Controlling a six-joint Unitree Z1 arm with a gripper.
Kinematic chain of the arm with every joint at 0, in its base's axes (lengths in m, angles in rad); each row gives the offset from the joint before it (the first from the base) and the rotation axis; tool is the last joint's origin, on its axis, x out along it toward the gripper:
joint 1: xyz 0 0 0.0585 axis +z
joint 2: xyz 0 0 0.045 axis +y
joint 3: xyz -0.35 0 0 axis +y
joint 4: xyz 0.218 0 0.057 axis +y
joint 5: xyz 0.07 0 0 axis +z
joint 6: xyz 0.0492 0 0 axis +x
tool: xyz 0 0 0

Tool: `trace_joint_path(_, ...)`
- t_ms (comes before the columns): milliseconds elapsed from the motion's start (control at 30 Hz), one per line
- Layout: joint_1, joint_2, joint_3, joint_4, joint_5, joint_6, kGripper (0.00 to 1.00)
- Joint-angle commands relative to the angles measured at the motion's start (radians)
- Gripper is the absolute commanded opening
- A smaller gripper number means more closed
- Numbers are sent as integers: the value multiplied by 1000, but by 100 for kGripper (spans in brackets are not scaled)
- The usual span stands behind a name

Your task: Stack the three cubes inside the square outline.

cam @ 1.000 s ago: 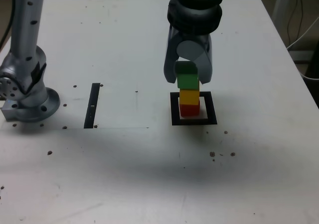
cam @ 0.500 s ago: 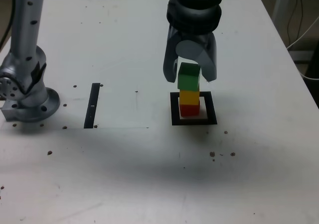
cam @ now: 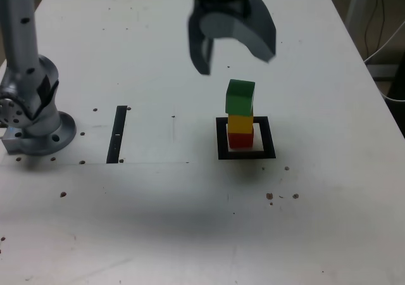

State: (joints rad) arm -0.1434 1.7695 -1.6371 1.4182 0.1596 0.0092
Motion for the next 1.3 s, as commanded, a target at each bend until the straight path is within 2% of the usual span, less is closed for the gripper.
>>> trace_joint_path(0,15,-81,20,16,-21,34,99)
trace_joint_path(167,56,-190,104,68,-91,98,99)
trace_joint_path(300,72,-289,222,84,-122,109,99)
trace_joint_path(433,73,-380,376,69,-148,103,99)
trace_joint_path(533,73,-436,505,23,-162,93,99)
trace_joint_path(667,73,-451,608,-65,-161,86,99)
trace_joint_path(900,91,-378,708,-205,-140,82,99)
trace_joint_path(1267,192,-344,744,-241,-111,90,99)
